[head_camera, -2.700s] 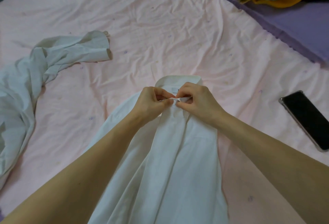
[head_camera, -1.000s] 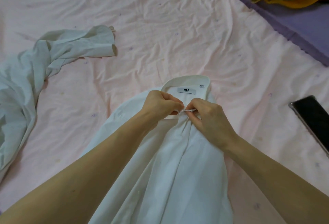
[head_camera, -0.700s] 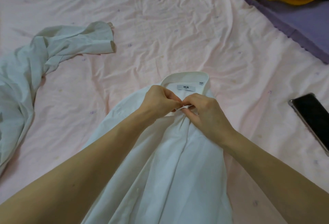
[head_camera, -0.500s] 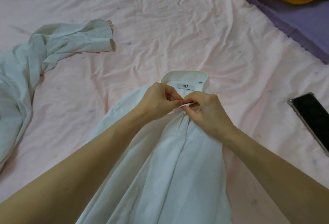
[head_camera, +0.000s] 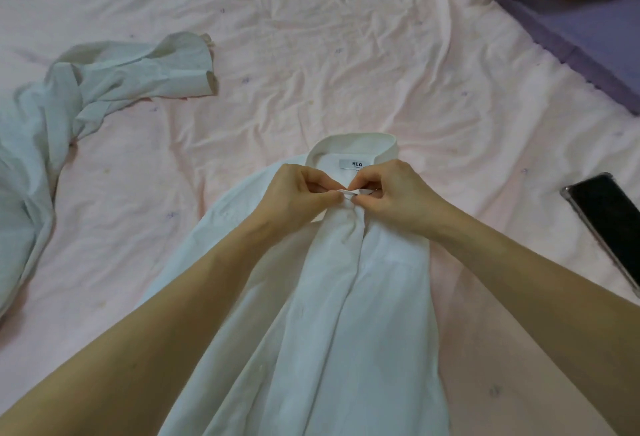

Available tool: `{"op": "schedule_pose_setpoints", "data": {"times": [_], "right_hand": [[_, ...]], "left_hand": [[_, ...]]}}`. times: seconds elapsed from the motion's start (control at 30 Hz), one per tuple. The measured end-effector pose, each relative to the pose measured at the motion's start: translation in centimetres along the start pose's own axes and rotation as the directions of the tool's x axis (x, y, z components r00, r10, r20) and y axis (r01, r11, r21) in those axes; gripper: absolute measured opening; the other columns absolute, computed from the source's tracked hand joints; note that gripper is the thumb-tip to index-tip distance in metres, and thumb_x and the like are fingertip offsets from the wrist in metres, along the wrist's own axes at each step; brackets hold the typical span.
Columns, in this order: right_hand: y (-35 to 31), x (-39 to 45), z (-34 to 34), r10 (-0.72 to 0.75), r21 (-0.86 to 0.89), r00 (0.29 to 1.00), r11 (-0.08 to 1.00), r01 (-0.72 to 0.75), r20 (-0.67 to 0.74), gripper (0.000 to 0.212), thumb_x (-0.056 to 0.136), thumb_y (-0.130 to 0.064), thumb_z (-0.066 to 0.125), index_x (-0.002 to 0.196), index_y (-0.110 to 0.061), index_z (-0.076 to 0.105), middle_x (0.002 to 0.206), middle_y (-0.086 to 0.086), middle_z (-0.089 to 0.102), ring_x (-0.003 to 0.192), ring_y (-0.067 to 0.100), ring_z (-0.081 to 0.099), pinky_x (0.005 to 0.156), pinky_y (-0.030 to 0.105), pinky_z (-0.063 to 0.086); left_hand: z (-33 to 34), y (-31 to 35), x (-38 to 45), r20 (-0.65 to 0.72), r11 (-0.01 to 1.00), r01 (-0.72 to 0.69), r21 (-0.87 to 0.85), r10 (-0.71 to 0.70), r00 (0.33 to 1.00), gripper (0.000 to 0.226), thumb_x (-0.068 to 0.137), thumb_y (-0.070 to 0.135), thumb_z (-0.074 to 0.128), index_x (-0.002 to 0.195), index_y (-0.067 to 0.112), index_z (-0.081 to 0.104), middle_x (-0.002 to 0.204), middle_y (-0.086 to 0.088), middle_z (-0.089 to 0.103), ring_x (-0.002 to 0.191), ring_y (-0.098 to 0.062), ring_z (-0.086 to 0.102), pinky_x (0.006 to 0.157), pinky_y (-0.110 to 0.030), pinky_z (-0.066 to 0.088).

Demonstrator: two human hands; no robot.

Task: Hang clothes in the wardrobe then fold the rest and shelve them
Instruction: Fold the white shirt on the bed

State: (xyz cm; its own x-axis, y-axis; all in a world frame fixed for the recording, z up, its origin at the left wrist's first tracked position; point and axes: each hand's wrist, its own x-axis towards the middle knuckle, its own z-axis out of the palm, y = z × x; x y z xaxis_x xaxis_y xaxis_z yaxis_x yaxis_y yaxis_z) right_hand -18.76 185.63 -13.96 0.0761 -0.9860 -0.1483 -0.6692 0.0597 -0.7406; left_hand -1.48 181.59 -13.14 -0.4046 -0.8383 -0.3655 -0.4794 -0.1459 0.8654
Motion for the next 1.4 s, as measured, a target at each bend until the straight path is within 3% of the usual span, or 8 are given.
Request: {"op": "schedule_pose_setpoints", "data": {"times": [0.33, 0.5, 0.7, 0.83, 0.97, 1.1, 1.23, 1.4], "right_hand": [[0.2, 0.5, 0.4, -0.05, -0.025, 0.998, 0.998, 0.051, 0.039, 0.01, 0.087, -0.009, 0.062, 0.081, -0.013, 0.069, 0.073, -0.005, 0.063, 0.065, 0.004, 0.052, 0.063, 0.019, 0.04], [0.7, 0.2, -0.4, 0.033, 0.211, 0.989, 0.975, -0.063, 0.145, 0.006, 0.087, -0.01, 0.065, 0.086, -0.011, 0.07, 0.079, -0.004, 0.067, 0.073, 0.002, 0.061, 0.07, 0.013, 0.044], [0.8, 0.1, 0.0, 0.12, 0.395, 0.987, 0.906, -0.154, 0.111, 0.007, 0.086, -0.003, 0.066, 0.084, -0.008, 0.07, 0.079, 0.001, 0.071, 0.073, 0.001, 0.065, 0.068, 0.011, 0.047], [1.0, -0.4, 1.5, 0.192, 0.484, 0.981, 0.859, -0.166, -0.006, 0.005, 0.086, -0.006, 0.067, 0.085, -0.002, 0.07, 0.076, 0.013, 0.068, 0.068, 0.011, 0.061, 0.068, 0.018, 0.048], [0.7, 0.0, 0.8, 0.212, 0.501, 0.975, 0.838, -0.216, 0.065, 0.019, 0.087, -0.015, 0.068, 0.085, 0.003, 0.068, 0.061, 0.01, 0.059, 0.051, 0.01, 0.052, 0.055, 0.016, 0.043], [0.6, 0.6, 1.5, 0.249, 0.433, 0.969, 0.872, -0.227, 0.007, 0.022, 0.079, -0.017, 0.077, 0.079, -0.007, 0.057, 0.061, 0.006, 0.061, 0.049, 0.012, 0.053, 0.052, 0.023, 0.043], [0.5, -0.6, 3.2, 0.052, 0.156, 0.962, 0.988, -0.01, -0.27, 0.014, 0.079, -0.009, 0.071, 0.08, -0.012, 0.058, 0.089, 0.001, 0.06, 0.078, 0.012, 0.057, 0.069, 0.018, 0.042], [0.2, -1.7, 3.3, -0.194, -0.109, 0.935, 0.98, 0.169, -0.296, 0.01, 0.082, -0.005, 0.065, 0.091, -0.011, 0.064, 0.102, -0.001, 0.057, 0.082, 0.018, 0.061, 0.065, 0.034, 0.051]], "left_hand": [[-0.6, -0.9, 1.1, 0.047, 0.966, -0.129, 0.224, 0.121, 0.991, 0.008, 0.083, 0.019, 0.072, 0.076, 0.022, 0.074, 0.076, -0.003, 0.072, 0.069, -0.013, 0.066, 0.07, -0.03, 0.052], [-1.7, -0.6, 1.8, 0.318, 0.966, -0.205, 0.155, 0.148, 0.937, 0.011, 0.091, 0.009, 0.063, 0.095, 0.014, 0.073, 0.083, 0.006, 0.071, 0.074, 0.002, 0.062, 0.073, -0.011, 0.045], [-2.5, -0.5, 3.7, 0.529, 0.999, -0.03, 0.012, 0.019, 0.849, 0.014, 0.094, 0.007, 0.059, 0.102, 0.005, 0.07, 0.098, -0.01, 0.07, 0.089, -0.017, 0.064, 0.086, -0.028, 0.05], [-1.8, -0.9, 3.4, 0.393, 0.996, 0.055, -0.068, -0.024, 0.919, 0.008, 0.087, 0.006, 0.066, 0.09, 0.001, 0.071, 0.081, -0.004, 0.073, 0.073, -0.011, 0.067, 0.07, -0.019, 0.049], [-1.1, -1.9, 2.6, 0.236, 0.929, 0.062, -0.366, 0.028, 0.971, 0.015, 0.087, 0.0, 0.065, 0.102, 0.001, 0.066, 0.084, -0.016, 0.067, 0.075, -0.021, 0.065, 0.071, -0.025, 0.052], [0.0, -2.7, 2.2, 0.103, 0.946, 0.067, -0.316, -0.036, 0.994, 0.024, 0.079, -0.003, 0.066, 0.095, 0.013, 0.063, 0.078, -0.019, 0.056, 0.067, -0.023, 0.052, 0.068, -0.031, 0.045], [0.5, -2.6, 2.1, 0.082, 0.922, 0.174, -0.347, -0.155, 0.985, 0.022, 0.079, -0.003, 0.067, 0.094, 0.012, 0.061, 0.081, -0.017, 0.064, 0.068, -0.024, 0.06, 0.072, -0.034, 0.051], [0.1, -2.3, 2.0, 0.077, 0.926, 0.174, -0.336, -0.157, 0.985, 0.019, 0.082, 0.001, 0.069, 0.096, 0.01, 0.06, 0.086, -0.019, 0.065, 0.073, -0.025, 0.06, 0.072, -0.033, 0.052]]}}
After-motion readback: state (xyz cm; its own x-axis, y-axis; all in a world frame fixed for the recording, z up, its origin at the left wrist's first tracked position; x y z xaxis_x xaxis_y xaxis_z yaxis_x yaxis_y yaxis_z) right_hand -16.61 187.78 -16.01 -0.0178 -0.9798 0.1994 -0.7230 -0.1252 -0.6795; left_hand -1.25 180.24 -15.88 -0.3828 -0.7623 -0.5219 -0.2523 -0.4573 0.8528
